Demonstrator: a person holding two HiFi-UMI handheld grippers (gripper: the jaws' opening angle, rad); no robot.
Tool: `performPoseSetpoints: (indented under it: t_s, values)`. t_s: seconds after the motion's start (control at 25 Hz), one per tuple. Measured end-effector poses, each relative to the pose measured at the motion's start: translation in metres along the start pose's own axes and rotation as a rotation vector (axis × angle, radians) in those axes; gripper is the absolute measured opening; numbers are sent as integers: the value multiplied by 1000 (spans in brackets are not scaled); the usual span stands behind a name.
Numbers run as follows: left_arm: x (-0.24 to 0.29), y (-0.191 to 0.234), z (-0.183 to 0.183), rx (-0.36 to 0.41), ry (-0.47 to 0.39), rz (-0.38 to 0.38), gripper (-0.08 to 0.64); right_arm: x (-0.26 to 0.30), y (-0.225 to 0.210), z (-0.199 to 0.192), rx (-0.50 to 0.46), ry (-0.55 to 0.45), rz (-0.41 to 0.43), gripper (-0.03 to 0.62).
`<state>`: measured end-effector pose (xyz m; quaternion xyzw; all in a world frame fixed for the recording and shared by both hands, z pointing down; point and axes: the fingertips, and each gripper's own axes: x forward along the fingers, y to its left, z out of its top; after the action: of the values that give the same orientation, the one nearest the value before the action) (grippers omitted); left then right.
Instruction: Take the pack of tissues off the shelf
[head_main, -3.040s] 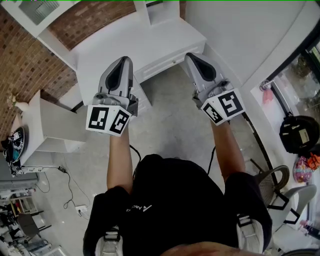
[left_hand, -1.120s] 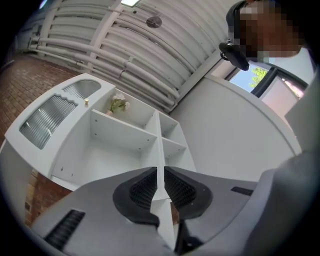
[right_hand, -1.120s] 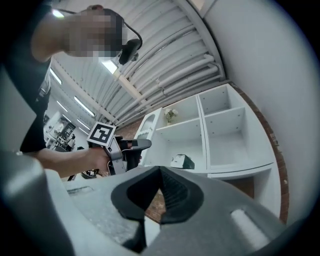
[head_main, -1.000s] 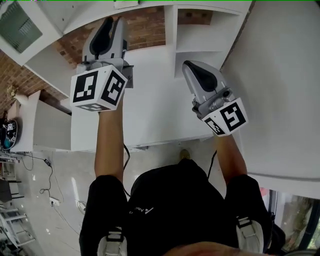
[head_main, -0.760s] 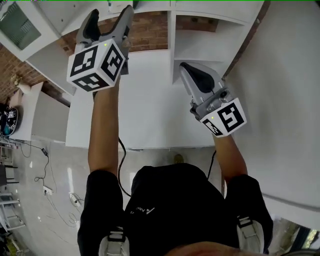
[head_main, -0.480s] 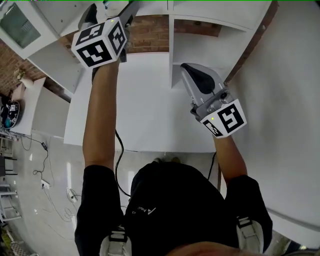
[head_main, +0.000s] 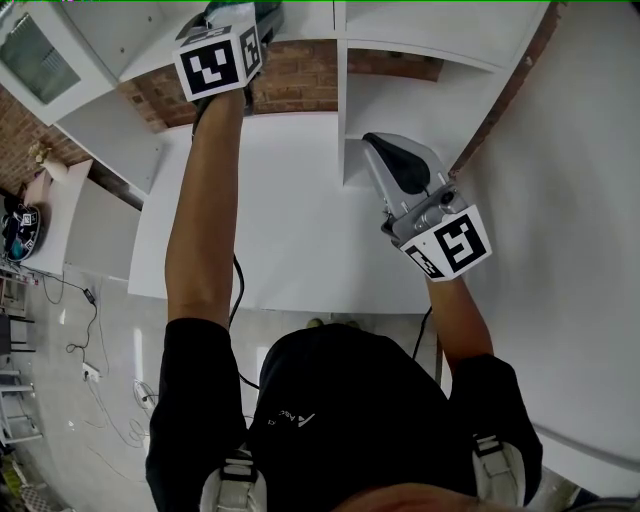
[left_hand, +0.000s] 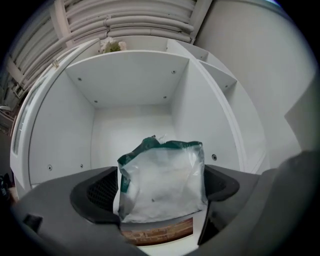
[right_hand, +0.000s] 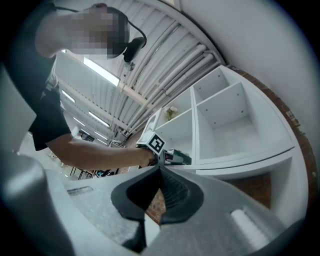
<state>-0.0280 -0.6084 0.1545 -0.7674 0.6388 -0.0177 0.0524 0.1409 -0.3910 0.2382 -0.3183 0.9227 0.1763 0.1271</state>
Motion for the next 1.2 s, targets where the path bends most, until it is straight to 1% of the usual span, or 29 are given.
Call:
performPoseSetpoints:
  t_s: [0.08,0.2,0.28,0.48,0.6,0.76,0.92,1.08,1.2]
  values:
    - [4,1,-5,-3,15,8,506,-1,-1,-2,1,1,-1,2]
    - [4,5,-4,-10,8,31,501,-2,-2,-4,3,2,-4,2]
    - [3,6,-4,-11,3,43,464,-2,-4,-6,5,3,-8,2]
    - [0,9,-5,19,2,46,345,0,-3,-12,13,8,-4,2]
    - [-1,10,-4,17,-5,37,312,3,-1,-16,16,11,5,2]
    - [-6,12,0,14,-21,39,302,7,0,-15,12,15,8,2]
    - [-19,15,12,6,-66,47,302,9,-3,-10,8,13,3,2]
    - [-36,10,24,-15,-126,14,302,10,-2,-7,6,10,-1,2]
    - [-57,6,30,-48,-182,-14,302,10,-2,-5,8,6,-4,2]
